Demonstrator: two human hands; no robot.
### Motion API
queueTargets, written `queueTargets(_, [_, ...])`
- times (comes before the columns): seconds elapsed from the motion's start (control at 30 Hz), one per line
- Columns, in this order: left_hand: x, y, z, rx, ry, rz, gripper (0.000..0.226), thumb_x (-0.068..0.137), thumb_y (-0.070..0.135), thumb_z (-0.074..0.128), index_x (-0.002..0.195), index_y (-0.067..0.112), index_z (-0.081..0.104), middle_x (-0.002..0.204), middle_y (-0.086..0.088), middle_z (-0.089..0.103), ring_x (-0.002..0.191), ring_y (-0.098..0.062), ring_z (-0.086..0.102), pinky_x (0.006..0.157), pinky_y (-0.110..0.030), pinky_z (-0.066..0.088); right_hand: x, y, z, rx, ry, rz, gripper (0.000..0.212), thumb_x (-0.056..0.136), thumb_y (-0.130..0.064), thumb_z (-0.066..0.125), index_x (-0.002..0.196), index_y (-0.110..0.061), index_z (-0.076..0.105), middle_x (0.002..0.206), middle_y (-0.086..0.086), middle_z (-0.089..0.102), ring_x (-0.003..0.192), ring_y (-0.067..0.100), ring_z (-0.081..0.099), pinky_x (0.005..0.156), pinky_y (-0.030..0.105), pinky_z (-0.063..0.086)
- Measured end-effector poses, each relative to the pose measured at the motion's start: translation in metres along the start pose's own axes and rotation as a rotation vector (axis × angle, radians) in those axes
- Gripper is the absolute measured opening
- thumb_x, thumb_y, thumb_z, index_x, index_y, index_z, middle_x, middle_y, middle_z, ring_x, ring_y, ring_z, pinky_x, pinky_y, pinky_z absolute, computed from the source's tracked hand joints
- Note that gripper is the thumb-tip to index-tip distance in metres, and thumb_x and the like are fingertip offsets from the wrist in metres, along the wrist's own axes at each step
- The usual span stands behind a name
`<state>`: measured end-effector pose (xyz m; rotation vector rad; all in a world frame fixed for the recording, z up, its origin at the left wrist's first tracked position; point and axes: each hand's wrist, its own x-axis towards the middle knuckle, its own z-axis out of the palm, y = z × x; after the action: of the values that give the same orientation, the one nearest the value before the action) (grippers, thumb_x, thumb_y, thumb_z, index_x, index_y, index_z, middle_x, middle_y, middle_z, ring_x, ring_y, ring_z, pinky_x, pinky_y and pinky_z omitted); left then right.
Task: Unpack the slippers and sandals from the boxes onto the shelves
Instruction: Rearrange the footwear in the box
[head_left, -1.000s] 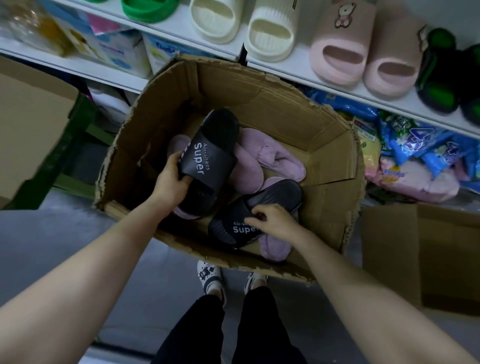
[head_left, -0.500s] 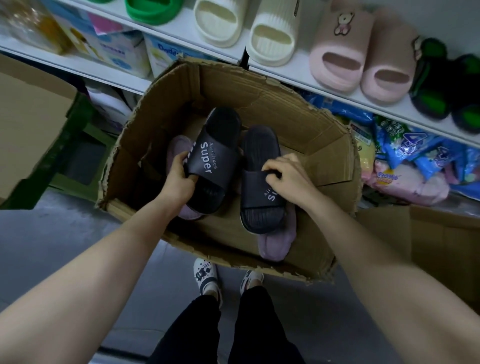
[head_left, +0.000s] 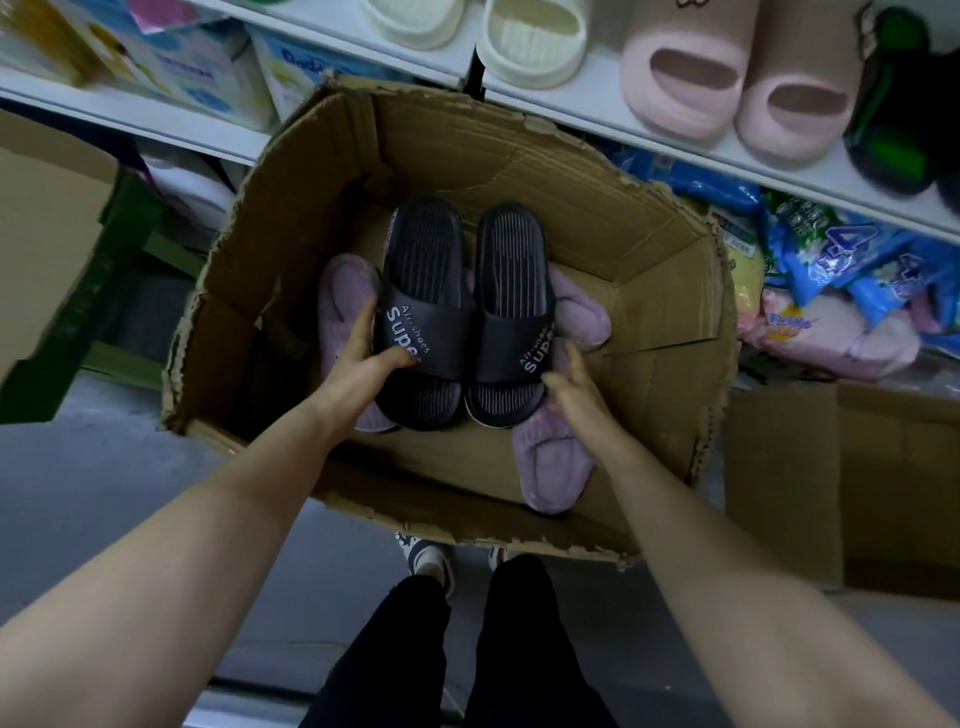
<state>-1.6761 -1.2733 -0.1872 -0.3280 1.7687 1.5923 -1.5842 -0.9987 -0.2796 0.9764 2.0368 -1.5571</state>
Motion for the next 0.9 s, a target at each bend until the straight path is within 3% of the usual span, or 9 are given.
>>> queueTargets(0.07, [0.002,0.003,0.000,-0.047,-0.007,0.005,0.080,0.089,0.019,0.065,0.149,0.041,0.017,0.139,0.007,0.045,0.123,-0.015,0.048,0.100,-0.036,0.041,0.011,0.004,0.003,0.034,-0.021,-0.035,0.062,0.068,-0.076,0.065,0.124,-0.074,0.037,0.150,-0.014,0.042,0.136,0.017,0.044,0.110,0.051,0.039])
queueTargets(0.13, [0.003,0.005,-0.003,-0.053,-0.024,0.021,0.084,0.085,0.018,0.071,0.149,0.040,0.021,0.142,0.003,0.046,0.125,-0.017,0.050,0.105,-0.041,0.043,0.001,-0.016,0.005,0.073,-0.031,-0.063,0.061,0.066,-0.079,0.068,0.119,-0.078,0.036,0.147,-0.017,0.043,0.134,0.015,0.045,0.107,0.049,0.043])
queueTargets(0.23, [0.006,0.005,-0.007,-0.074,-0.027,0.041,0.094,0.081,-0.003,0.069,0.151,0.036,0.020,0.142,-0.004,0.046,0.125,-0.023,0.051,0.103,-0.045,0.045,-0.035,-0.061,0.004,0.170,-0.062,-0.085,0.078,0.070,-0.055,0.081,0.129,-0.073,0.033,0.147,-0.013,0.044,0.132,0.016,0.047,0.104,0.049,0.047])
queueTargets(0.3, [0.004,0.007,-0.008,-0.125,-0.015,0.046,0.093,0.081,-0.012,0.062,0.151,0.034,0.021,0.139,-0.005,0.048,0.125,-0.025,0.052,0.100,-0.044,0.047,-0.043,-0.068,-0.001,0.270,-0.143,-0.101,0.080,0.086,-0.026,0.075,0.146,-0.052,0.029,0.139,-0.013,0.049,0.125,0.011,0.052,0.098,0.041,0.052])
queueTargets(0.37, [0.000,0.009,-0.008,-0.200,-0.003,0.043,0.089,0.083,-0.016,0.056,0.152,0.031,0.023,0.139,-0.008,0.049,0.124,-0.026,0.052,0.096,-0.041,0.048,-0.048,-0.071,-0.009,0.353,-0.166,-0.128,0.070,0.094,-0.008,0.062,0.150,-0.037,0.032,0.130,-0.016,0.054,0.116,0.006,0.057,0.086,0.032,0.056])
queueTargets(0.6, [-0.027,0.037,-0.006,-0.234,-0.047,0.067,0.088,0.084,-0.018,0.054,0.149,0.034,0.025,0.137,-0.007,0.047,0.110,-0.019,0.058,0.075,-0.029,0.058,-0.084,-0.101,-0.036,0.421,-0.099,-0.185,0.062,0.097,-0.007,0.058,0.150,-0.031,0.036,0.129,-0.017,0.054,0.112,0.000,0.058,0.087,0.032,0.056])
queueTargets(0.7, [-0.048,0.052,-0.010,-0.186,-0.120,0.107,0.093,0.082,-0.021,0.054,0.150,0.035,0.024,0.140,-0.010,0.046,0.114,-0.024,0.058,0.078,-0.031,0.058,-0.109,-0.111,-0.048,0.379,-0.085,-0.246,0.065,0.097,-0.004,0.055,0.152,-0.031,0.032,0.132,-0.013,0.052,0.108,-0.001,0.058,0.085,0.030,0.056])
queueTargets(0.8, [-0.069,0.067,-0.011,-0.138,-0.163,0.178,0.095,0.080,-0.025,0.051,0.149,0.035,0.025,0.142,-0.008,0.045,0.122,-0.028,0.053,0.075,-0.030,0.058,-0.136,-0.118,-0.058,0.302,-0.082,-0.313,0.071,0.096,0.000,0.057,0.149,-0.039,0.032,0.146,-0.004,0.046,0.122,0.013,0.055,0.090,0.036,0.056])
queueTargets(0.9, [-0.090,0.083,-0.012,-0.038,-0.180,0.263,0.096,0.078,-0.025,0.053,0.150,0.033,0.025,0.144,-0.007,0.042,0.129,-0.028,0.046,0.092,-0.043,0.053,-0.159,-0.124,-0.066,0.262,-0.039,-0.401,0.074,0.093,0.003,0.058,0.145,-0.045,0.035,0.149,0.001,0.043,0.129,0.020,0.050,0.094,0.041,0.055])
